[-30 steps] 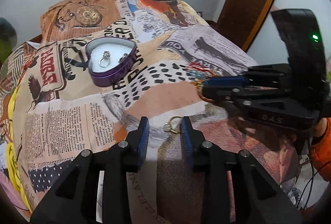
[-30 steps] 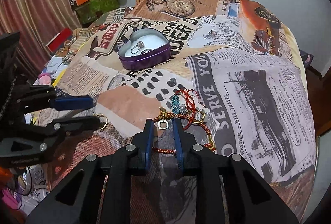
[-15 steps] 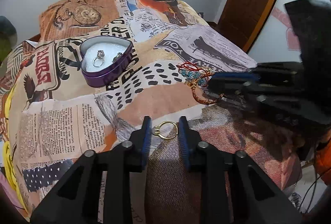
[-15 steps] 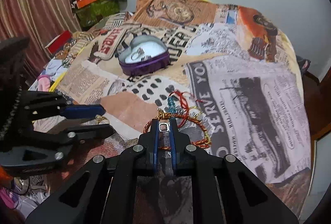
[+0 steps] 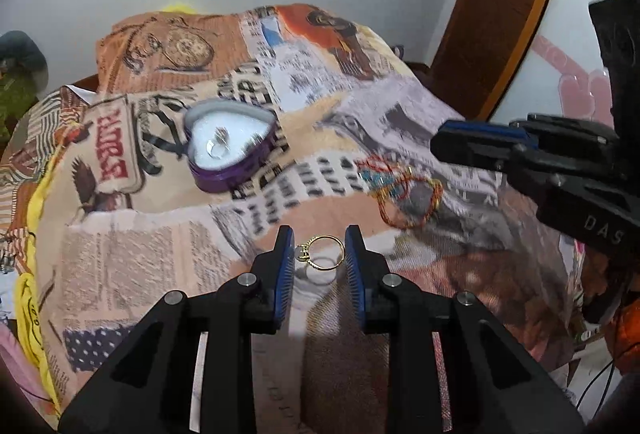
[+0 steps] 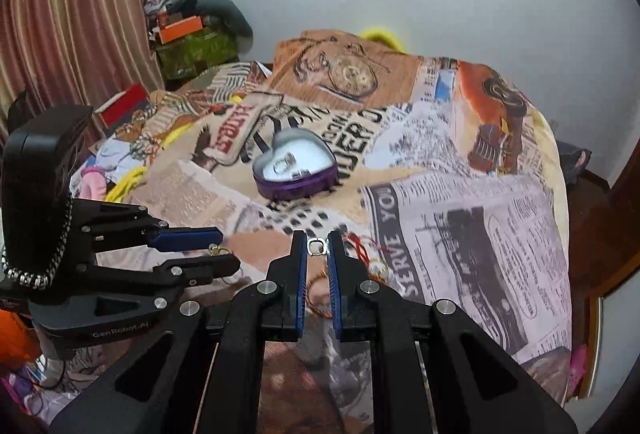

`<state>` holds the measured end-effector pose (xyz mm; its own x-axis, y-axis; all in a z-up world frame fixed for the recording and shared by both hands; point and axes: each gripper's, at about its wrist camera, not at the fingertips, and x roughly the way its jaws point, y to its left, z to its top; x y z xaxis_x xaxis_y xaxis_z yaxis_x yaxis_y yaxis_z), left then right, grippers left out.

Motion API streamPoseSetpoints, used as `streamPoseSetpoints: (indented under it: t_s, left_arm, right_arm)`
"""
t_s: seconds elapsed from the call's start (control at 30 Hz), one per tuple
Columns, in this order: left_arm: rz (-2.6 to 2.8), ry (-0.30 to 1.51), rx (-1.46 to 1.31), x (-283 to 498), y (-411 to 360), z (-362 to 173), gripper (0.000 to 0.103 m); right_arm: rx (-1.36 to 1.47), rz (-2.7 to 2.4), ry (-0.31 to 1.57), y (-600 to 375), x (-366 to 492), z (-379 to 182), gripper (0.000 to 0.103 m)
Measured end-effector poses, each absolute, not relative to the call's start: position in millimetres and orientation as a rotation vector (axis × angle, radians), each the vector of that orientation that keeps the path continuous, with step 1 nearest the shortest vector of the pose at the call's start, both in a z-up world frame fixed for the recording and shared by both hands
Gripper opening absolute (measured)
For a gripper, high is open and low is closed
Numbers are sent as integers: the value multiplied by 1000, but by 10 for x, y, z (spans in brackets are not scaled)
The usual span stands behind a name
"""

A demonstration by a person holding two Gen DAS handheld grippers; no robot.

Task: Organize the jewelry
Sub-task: 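Carry both rings into the heart tin and open both tools to release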

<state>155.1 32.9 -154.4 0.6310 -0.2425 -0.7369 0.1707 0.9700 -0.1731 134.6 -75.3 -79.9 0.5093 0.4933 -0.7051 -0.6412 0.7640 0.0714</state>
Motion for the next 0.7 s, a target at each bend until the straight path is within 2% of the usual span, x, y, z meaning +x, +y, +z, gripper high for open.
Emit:
streamPoseSetpoints:
  t_s: [0.37,0.7]
  left_arm:
    - [-169,736,-105,1715,680,-1174,25]
    - [-130,692,-102,2007,889,-1120,25]
  right_arm:
    - [-164,720,706,-530,1491,-561,9]
    - [-147,735,673,-333,1781,-487,9]
